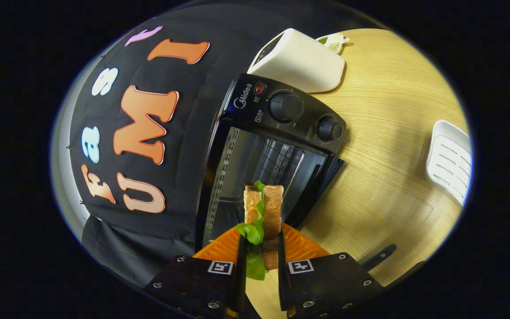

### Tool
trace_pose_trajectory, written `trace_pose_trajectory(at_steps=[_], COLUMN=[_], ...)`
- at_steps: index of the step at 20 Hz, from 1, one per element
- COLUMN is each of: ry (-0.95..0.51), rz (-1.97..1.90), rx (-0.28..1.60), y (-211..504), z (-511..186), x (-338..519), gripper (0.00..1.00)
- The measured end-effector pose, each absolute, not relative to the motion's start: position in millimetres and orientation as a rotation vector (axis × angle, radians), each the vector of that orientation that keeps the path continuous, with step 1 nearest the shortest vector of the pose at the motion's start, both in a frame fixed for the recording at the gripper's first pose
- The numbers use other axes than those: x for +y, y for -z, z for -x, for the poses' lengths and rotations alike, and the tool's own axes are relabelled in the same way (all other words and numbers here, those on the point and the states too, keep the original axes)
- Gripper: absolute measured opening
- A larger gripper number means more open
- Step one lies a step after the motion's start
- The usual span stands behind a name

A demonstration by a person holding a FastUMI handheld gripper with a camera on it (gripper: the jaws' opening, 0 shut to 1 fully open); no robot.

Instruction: Open the toaster oven, put the food inside, and close the toaster oven door.

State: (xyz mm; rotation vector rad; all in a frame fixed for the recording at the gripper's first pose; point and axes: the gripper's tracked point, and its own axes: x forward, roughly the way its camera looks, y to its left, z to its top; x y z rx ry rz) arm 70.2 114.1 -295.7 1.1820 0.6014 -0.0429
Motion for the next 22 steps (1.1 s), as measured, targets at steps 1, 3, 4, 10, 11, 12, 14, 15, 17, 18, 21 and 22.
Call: trace_pose_trajectory(at_steps=[1,3,4,10,11,12,14,15,17,18,21,22], ry=[0.049,0.071,0.082,0.150,0.165,0.180,0.199,0.178,0.170,0.171,0.185,0.180], rz=[-1.198,-1.215,-1.217,-1.258,-1.268,-1.270,-1.255,-1.249,-1.186,-1.165,-1.138,-1.125], rx=[0.591,0.569,0.551,0.486,0.484,0.484,0.513,0.518,0.552,0.560,0.623,0.630], y=[296.5,298.3,300.1,307.4,309.9,312.2,318.4,316.3,318.6,316.3,323.9,322.5], z=[-74.7,-83.1,-89.1,-121.5,-128.0,-133.8,-138.9,-144.1,-138.4,-135.2,-120.1,-115.8], x=[116.1,118.9,119.7,126.7,129.0,131.0,140.1,147.5,155.4,155.5,158.8,157.0], gripper=[0.31,0.31,0.31,0.33,0.36,0.36,0.42,0.46,0.59,0.60,0.72,0.85])
